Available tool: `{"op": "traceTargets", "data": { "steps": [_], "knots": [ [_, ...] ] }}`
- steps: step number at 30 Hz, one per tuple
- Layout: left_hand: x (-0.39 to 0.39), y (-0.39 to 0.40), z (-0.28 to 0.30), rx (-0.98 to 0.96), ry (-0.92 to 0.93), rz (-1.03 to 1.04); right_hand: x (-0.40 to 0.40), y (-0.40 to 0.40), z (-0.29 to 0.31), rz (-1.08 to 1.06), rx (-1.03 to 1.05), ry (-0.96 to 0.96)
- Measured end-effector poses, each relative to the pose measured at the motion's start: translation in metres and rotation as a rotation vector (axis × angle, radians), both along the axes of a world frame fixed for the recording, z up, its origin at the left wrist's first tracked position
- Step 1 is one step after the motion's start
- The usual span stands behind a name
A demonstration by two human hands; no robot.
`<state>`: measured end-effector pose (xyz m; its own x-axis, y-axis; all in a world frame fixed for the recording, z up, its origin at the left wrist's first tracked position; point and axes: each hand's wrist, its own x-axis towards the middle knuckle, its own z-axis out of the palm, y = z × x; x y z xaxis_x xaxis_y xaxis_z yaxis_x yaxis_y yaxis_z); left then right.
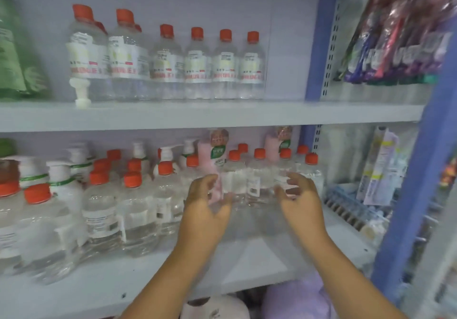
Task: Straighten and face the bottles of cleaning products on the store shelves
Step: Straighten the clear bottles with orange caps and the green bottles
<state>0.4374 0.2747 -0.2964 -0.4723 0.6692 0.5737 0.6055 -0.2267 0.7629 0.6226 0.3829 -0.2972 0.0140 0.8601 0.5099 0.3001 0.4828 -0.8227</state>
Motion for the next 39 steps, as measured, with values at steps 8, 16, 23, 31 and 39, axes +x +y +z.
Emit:
{"op": "traceTargets", "data": {
  "steps": [8,16,23,31,39],
  "knots": [
    [0.011,0.121,-0.003,-0.249,0.098,0.143,-0.047,0.072,0.044,0.171,-0.009,-0.328],
    [0.029,0.059,-0.003,-0.273,0.059,0.243,-0.049,0.065,0.042,0.162,0.006,-0.45],
    [0.008,-0.128,0.006,0.006,0.081,0.376,-0.058,-0.029,0.025,0.641,-0.083,-0.28],
    [-0.107,-0.22,-0.006,0.016,-0.03,0.65,-0.123,-0.11,-0.012,0.685,0.003,-0.121],
    [-0.138,-0.177,-0.029,-0.115,0.178,0.569,-0.167,-0.125,-0.025,0.495,0.034,-0.117]
  ]
}}
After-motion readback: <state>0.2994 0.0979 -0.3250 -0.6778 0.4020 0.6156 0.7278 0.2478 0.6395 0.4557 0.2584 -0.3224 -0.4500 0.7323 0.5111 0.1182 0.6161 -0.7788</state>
